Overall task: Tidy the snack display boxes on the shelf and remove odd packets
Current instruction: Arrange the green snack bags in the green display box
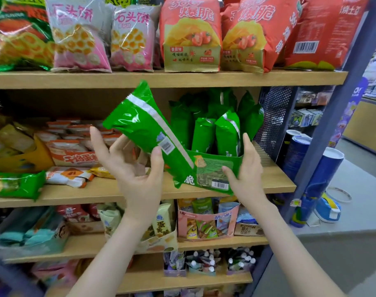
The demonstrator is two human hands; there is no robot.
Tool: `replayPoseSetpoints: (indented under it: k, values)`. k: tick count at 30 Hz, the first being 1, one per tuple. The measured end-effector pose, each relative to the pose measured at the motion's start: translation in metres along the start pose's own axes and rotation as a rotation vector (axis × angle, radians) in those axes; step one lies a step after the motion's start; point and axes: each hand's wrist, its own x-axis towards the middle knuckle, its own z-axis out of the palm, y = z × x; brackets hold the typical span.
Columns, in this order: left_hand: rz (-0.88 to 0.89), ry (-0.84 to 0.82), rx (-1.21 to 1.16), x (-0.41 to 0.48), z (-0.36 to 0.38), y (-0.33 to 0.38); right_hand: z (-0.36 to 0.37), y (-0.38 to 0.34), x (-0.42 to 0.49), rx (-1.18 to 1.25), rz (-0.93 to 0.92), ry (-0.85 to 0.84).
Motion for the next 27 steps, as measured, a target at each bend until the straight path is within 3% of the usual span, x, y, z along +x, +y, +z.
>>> replayPoseSetpoints:
  k: [2,4,9,11,14,18,20,22,27]
  values:
    - [-0.007,-0.090,0.060,-0.022,-0.008,0.002,0.001,-0.013,-0.018,0.048,-0.073,0.084]
    - [-0.044,-0.167,0.132,-0.043,-0.019,-0.003,0.001,-0.033,-0.035,0.180,-0.093,0.059]
    - [0.097,-0.402,0.538,-0.094,-0.044,-0.021,0.005,-0.081,-0.070,0.760,0.222,-0.511]
    - [0.082,-0.502,0.572,-0.114,-0.051,-0.024,0.011,-0.090,-0.083,0.878,0.351,-0.581]
    - [-0.038,-0.615,0.640,-0.134,-0.066,-0.030,0.022,-0.086,-0.098,0.967,0.548,-0.537]
    - [-0.423,-0.879,0.502,-0.137,-0.078,-0.026,0.030,-0.067,-0.115,1.248,0.789,-0.630]
    - [-0.445,-0.933,0.525,-0.141,-0.083,-0.026,0.030,-0.061,-0.121,1.235,0.807,-0.701]
    - [-0.350,-0.936,0.616,-0.149,-0.087,-0.030,0.030,-0.056,-0.126,1.127,0.769,-0.753]
    - [-0.050,-0.964,0.956,-0.168,-0.101,-0.042,0.028,-0.043,-0.130,0.859,0.749,-0.621]
